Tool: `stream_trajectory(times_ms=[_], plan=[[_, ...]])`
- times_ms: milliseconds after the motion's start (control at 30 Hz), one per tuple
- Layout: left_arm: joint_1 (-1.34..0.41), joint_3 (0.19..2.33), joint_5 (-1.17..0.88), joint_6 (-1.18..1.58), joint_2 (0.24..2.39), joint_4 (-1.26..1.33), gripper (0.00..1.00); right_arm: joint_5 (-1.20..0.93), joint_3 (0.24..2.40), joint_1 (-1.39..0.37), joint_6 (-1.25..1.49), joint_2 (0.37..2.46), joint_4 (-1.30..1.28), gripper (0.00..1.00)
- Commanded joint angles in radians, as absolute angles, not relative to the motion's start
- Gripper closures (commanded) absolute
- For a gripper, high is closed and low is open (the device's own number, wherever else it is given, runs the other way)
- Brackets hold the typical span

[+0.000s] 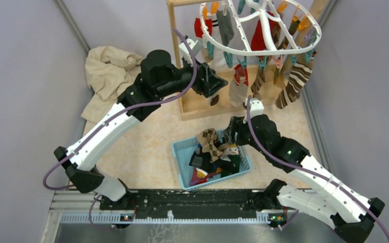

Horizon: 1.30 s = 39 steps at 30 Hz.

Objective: Remove the socks clipped to the hanger
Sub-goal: Place the sock in the bin.

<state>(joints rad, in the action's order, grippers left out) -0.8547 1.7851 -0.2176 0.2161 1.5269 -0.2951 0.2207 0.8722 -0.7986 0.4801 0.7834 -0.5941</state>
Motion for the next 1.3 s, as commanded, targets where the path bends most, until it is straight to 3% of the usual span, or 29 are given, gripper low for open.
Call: stream_trajectory(times_ms=[0, 67, 167, 233, 333, 500, 733, 1067, 1267], plan=[[-0.850, 1.800, -0.232, 0.219, 1.517, -0.308, 0.26, 0.339, 0.928, -0.811, 0.502, 0.736, -0.583, 0.42], [-0.850, 1.811, -0.245, 0.244, 1.537, -0.293, 0.27, 0.381, 0.938, -0.811, 0.502, 0.728, -0.590, 0.55], [-0.851, 1.832, -0.277, 0.307, 1.584, -0.240, 0.31, 0.451, 0.959, -0.811, 0.500, 0.723, -0.591, 0.84], [-0.860, 1.859, -0.268, 0.336, 1.627, -0.225, 0.33, 0.494, 0.973, -0.811, 0.493, 0.729, -0.575, 0.90], [-0.866, 1.864, -0.229, 0.354, 1.650, -0.197, 0.33, 0.540, 0.997, -0.808, 0.468, 0.738, -0.538, 0.88], [-0.870, 1.859, -0.179, 0.369, 1.656, -0.169, 0.32, 0.611, 1.017, -0.794, 0.412, 0.762, -0.480, 0.55], [-0.874, 1.885, -0.152, 0.402, 1.690, -0.125, 0.30, 0.589, 0.983, -0.728, 0.345, 0.800, -0.350, 0.40], [-0.874, 1.796, -0.094, 0.391, 1.615, -0.115, 0.30, 0.371, 0.945, -0.529, 0.272, 0.890, -0.098, 0.51], [-0.875, 1.790, -0.090, 0.376, 1.596, -0.135, 0.30, 0.297, 0.923, -0.465, 0.253, 0.940, 0.004, 0.49]])
